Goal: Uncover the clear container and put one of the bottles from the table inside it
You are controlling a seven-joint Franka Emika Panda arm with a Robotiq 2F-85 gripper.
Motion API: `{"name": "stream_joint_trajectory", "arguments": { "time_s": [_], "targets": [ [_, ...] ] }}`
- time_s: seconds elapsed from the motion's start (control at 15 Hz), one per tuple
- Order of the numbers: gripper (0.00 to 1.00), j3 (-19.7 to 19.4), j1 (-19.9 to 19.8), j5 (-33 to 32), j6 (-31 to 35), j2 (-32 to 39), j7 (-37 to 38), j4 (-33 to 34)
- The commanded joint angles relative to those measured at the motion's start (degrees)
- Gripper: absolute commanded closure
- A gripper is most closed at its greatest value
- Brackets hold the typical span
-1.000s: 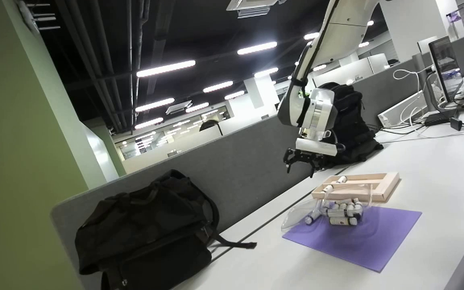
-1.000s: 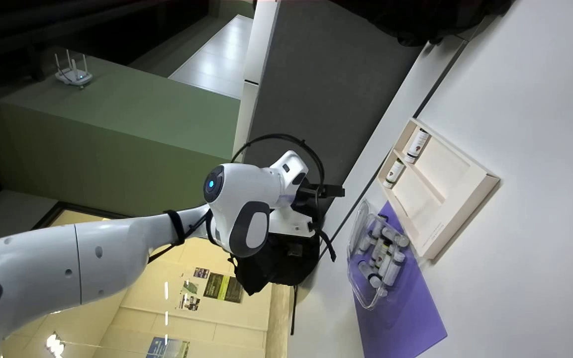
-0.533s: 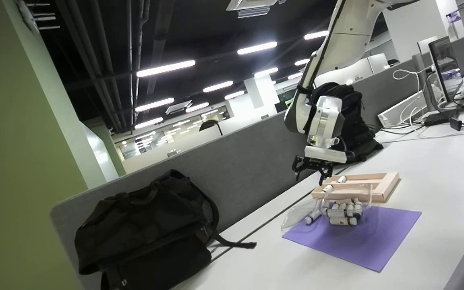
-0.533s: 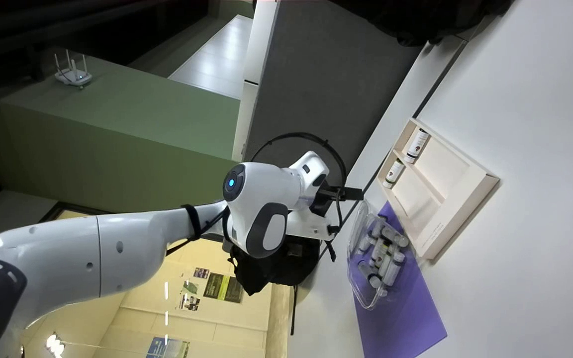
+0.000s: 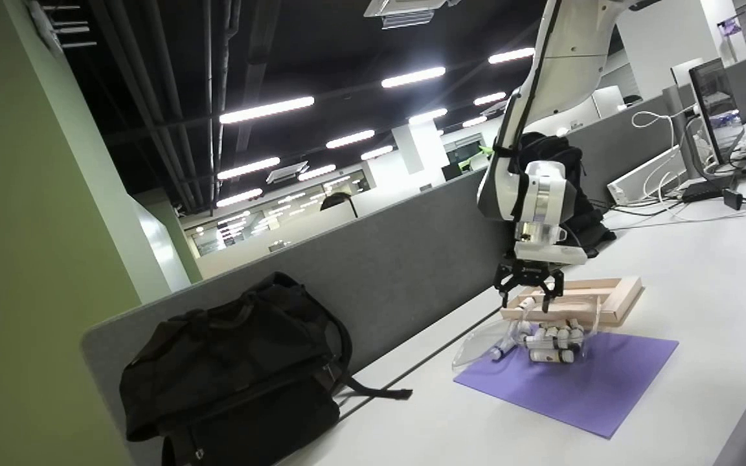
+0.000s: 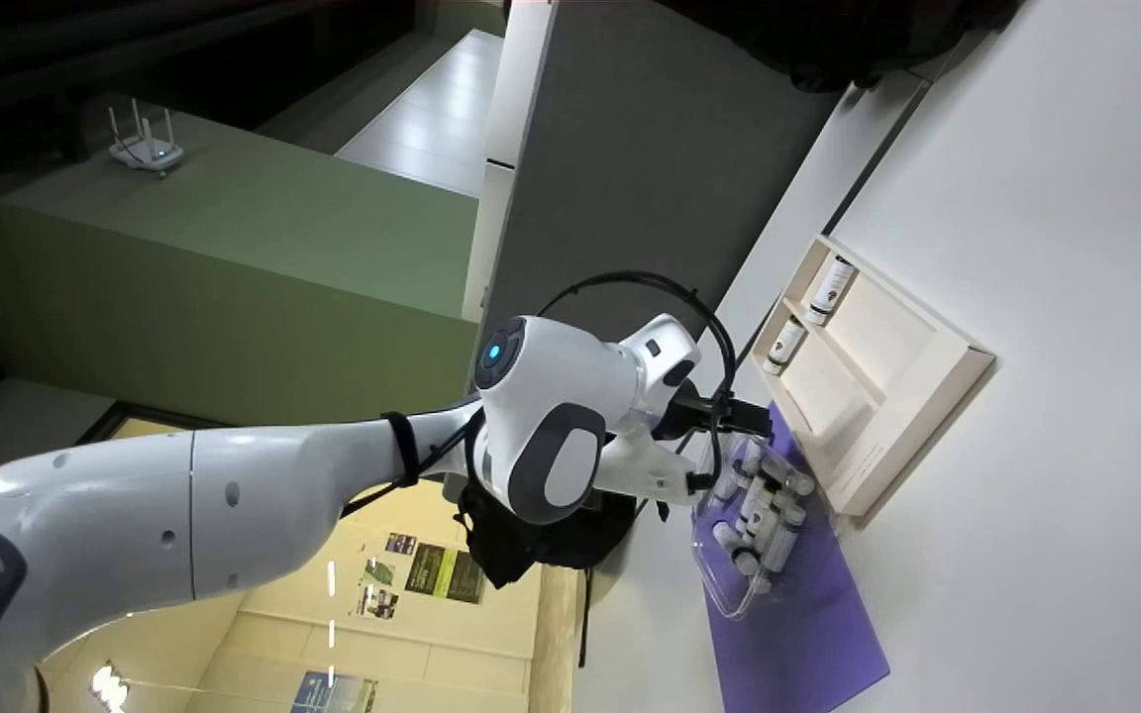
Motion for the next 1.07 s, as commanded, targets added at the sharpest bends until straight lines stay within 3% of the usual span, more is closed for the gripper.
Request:
{"name": "stream_joint_trajectory", "arguments": {
  "time_s": [0.0, 0.2, 0.67, 1.0],
  "targets": [
    [0.00, -2.7, 1.5, -2.4, -5.5, -4.4, 4.3, -4.3],
    [0.00, -4.1, 2.2, -3.1, -11.8, -5.5, 5.2, -4.9],
    [0.00, -5.2, 4.0, -2.3, -19.3, -5.2, 5.5, -3.9],
    [0.00, -5.8, 5.1, -1.5, -20.0, -5.0, 4.8, -3.2]
  ]
}}
